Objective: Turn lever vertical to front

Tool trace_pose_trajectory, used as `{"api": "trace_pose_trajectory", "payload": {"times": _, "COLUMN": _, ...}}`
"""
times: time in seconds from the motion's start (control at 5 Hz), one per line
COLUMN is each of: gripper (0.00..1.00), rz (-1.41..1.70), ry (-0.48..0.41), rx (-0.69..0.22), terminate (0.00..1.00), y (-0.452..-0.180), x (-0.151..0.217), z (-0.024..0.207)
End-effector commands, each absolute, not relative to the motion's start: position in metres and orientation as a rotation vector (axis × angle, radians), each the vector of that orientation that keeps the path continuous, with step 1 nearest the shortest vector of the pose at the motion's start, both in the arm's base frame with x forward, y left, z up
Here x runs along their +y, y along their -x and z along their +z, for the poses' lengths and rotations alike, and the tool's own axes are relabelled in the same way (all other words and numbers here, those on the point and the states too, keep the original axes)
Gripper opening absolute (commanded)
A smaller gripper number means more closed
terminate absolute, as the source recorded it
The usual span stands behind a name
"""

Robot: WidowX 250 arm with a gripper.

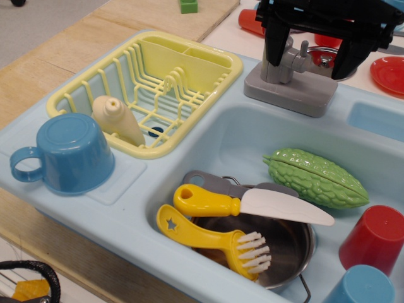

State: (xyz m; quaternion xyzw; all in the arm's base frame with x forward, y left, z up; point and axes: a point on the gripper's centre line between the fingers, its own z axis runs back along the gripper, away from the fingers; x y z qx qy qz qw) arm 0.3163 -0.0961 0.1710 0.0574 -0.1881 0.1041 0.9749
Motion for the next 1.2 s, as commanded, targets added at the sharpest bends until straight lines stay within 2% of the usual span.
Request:
{"api": "trace_pose_trajectory", "payload": {"times": 0.0, "gripper": 1.00, "rz": 0.193, "ry": -0.102, "rx": -0.452, "terminate": 0.00, "y": -0.335, "x": -0.091, "z": 0.185}}
{"api": "trace_pose_trajectory", "payload": {"times": 0.4, "gripper": 1.00, "rz": 0.144, "ry": -0.088, "rx": -0.481, "terminate": 0.00, "y": -0.345, "x": -0.093, "z": 0.184}}
{"api": "trace_pose_trajectory", "payload": {"times": 0.6, "gripper": 0.00, "rz": 0.151, "ry": -0.084, "rx": -0.512, "terminate": 0.00, "y": -0.342, "x": -0.093, "z": 0.183}}
{"api": "trace_pose_trajectory", "payload": {"times": 1.0, "gripper": 0.00, "rz": 0.175, "ry": -0.074, "rx": -0.495, "terminate": 0.00, "y": -0.333, "x": -0.090, "z": 0.180}}
